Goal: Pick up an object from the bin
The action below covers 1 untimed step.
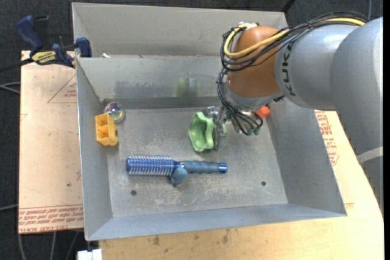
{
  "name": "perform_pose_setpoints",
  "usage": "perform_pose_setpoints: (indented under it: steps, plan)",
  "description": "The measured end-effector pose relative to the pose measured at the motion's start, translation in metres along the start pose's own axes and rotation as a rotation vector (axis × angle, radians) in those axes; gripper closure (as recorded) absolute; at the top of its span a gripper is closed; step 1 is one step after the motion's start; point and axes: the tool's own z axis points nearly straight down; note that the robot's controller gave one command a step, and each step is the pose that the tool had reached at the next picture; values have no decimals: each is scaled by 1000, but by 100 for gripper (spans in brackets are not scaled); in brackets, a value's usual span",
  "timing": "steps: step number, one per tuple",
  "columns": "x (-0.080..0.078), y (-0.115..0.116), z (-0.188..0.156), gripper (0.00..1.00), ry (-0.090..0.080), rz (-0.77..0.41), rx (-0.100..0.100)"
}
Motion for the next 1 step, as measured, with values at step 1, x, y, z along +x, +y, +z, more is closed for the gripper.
perform_pose_setpoints:
  steps: [1]
  plan:
    - [-9, -3, -149, 100, -8, 6, 3]
